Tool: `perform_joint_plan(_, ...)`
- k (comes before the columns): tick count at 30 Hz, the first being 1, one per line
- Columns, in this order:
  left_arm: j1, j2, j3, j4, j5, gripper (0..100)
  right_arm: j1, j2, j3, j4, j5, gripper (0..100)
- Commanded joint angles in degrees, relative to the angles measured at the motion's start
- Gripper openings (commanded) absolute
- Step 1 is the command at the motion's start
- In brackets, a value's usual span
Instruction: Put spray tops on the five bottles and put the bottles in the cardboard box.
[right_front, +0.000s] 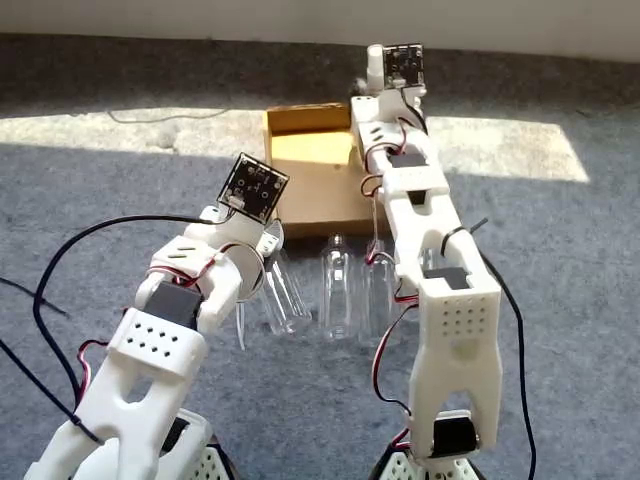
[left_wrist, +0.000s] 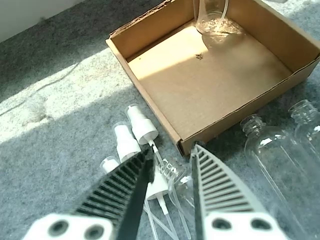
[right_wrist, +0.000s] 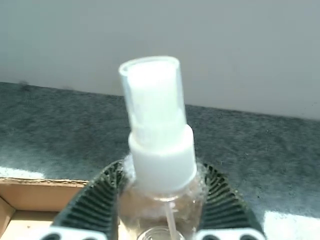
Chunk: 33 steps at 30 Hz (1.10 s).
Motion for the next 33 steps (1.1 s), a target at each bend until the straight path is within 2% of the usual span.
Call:
perform_joint_plan(1,-0.4,-0.7,-0.3,-1.0,0.2,13,1.1,-1.8,-0.1,-0.4,0.5,14.7)
perform_joint_plan(26,-0.4,-0.4,-0.3,-1.2,0.1,13,1.0,-2.2,-0.5,-0.2,0.5,15.8)
perform_joint_plan(33,-0.4,-0.4,-0.3,-1.2,0.1,13,1.0,-2.2,-0.5,1.6,0.5,25.5)
